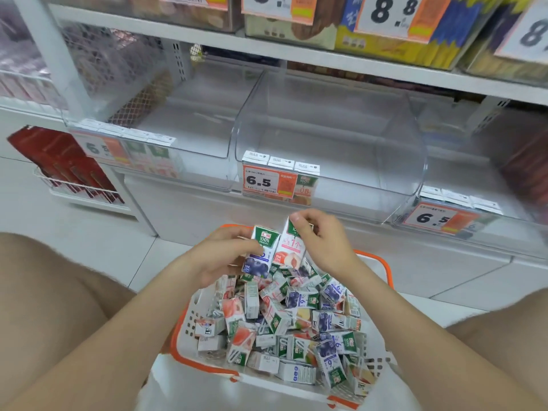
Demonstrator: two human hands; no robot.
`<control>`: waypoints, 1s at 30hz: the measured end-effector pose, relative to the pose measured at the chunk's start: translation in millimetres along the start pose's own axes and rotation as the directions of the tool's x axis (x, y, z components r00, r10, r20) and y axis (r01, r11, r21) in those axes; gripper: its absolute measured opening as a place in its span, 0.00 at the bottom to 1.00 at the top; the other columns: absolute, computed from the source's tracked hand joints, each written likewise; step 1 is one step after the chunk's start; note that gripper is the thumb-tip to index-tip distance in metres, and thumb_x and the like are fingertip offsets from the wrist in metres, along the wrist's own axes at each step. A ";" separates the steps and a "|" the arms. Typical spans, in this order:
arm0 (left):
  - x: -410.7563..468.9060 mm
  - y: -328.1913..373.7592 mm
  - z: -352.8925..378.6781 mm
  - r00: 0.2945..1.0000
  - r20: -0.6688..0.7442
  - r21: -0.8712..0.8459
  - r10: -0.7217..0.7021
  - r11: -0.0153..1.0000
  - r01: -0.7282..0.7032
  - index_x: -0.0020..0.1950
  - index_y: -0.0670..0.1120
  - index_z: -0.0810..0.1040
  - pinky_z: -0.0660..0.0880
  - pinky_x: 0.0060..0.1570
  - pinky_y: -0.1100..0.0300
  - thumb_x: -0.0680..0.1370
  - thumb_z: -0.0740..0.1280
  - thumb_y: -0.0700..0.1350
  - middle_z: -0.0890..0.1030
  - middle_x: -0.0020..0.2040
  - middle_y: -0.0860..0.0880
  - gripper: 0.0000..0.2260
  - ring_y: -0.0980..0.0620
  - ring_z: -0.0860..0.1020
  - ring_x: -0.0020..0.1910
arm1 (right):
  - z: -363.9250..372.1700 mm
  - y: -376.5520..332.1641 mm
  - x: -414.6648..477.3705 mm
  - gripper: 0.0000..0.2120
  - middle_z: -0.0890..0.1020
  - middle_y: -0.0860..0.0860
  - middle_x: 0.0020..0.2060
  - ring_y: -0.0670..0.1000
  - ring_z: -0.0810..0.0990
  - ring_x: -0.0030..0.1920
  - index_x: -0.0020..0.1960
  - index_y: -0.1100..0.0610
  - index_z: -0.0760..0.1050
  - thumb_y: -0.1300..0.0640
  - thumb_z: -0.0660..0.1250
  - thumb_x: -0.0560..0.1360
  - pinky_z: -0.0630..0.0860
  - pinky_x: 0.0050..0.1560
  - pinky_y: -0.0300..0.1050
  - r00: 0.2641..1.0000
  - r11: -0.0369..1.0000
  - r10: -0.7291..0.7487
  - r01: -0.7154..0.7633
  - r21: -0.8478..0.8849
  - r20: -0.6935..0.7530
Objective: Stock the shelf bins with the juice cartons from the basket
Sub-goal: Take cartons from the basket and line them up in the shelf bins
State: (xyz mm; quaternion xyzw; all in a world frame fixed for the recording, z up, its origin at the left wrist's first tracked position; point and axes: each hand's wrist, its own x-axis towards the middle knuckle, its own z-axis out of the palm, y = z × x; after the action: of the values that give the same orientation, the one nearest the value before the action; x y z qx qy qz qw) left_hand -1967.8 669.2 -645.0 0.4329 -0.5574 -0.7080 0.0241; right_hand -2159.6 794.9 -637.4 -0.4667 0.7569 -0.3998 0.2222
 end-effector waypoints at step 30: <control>-36.4 65.6 -118.0 0.695 -0.395 0.789 0.601 0.610 -0.080 0.58 0.51 0.74 0.75 0.49 0.49 0.75 0.78 0.44 0.81 0.64 0.48 0.17 0.41 0.78 0.62 | 105.3 -188.4 187.7 0.12 0.84 0.62 0.46 0.62 0.76 0.43 0.54 0.69 0.80 0.60 0.70 0.77 0.80 0.45 0.57 0.970 0.835 -0.146 0.226 -0.502 0.193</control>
State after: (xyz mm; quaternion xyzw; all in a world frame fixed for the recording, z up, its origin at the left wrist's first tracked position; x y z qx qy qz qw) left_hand -1899.0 572.7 -571.0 0.4920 -0.8221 -0.2224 0.1810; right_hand -2072.7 541.0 -538.6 -0.6087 0.7692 -0.1648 0.1028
